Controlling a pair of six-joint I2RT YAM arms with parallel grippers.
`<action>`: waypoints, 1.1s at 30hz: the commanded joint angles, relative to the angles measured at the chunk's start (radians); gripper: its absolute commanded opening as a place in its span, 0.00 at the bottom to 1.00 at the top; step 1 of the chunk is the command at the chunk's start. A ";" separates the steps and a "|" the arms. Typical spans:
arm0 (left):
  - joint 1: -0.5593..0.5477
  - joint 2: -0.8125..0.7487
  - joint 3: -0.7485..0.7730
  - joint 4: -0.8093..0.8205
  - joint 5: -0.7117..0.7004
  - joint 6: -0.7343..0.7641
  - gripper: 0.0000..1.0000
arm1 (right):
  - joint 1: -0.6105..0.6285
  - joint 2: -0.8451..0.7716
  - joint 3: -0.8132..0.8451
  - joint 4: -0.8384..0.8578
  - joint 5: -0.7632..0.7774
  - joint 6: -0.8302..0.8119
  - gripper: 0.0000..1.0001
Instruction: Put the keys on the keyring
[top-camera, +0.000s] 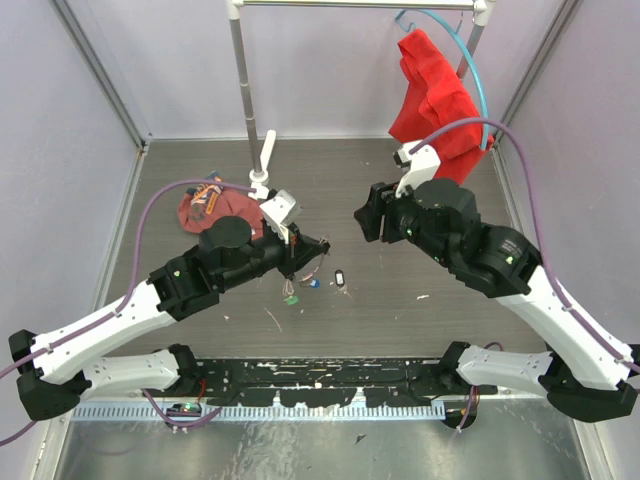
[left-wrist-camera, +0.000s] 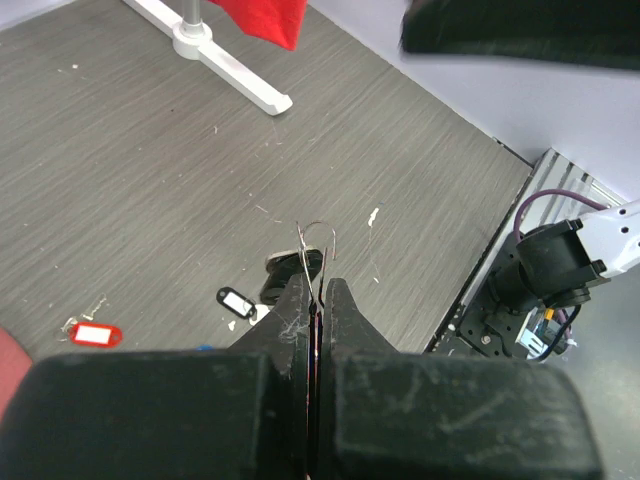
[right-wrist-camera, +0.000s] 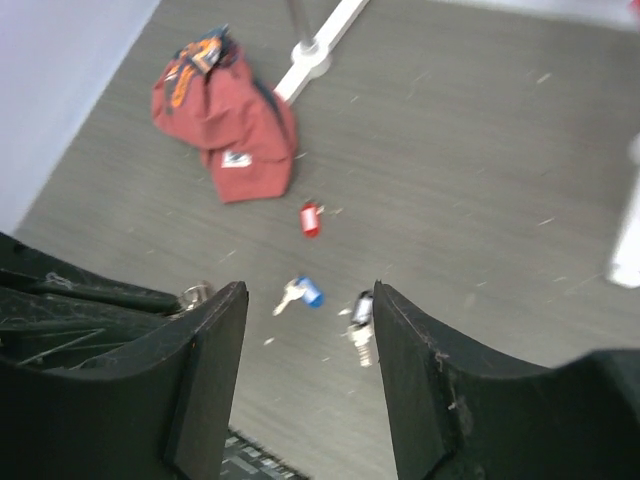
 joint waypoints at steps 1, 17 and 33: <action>0.004 -0.037 -0.027 0.098 0.017 -0.027 0.00 | -0.052 -0.038 -0.128 0.216 -0.279 0.272 0.56; 0.004 -0.060 -0.045 0.117 -0.064 -0.026 0.00 | -0.070 -0.006 -0.223 0.334 -0.412 0.511 0.41; 0.005 -0.070 -0.048 0.121 -0.055 -0.012 0.00 | -0.071 0.018 -0.251 0.378 -0.444 0.531 0.25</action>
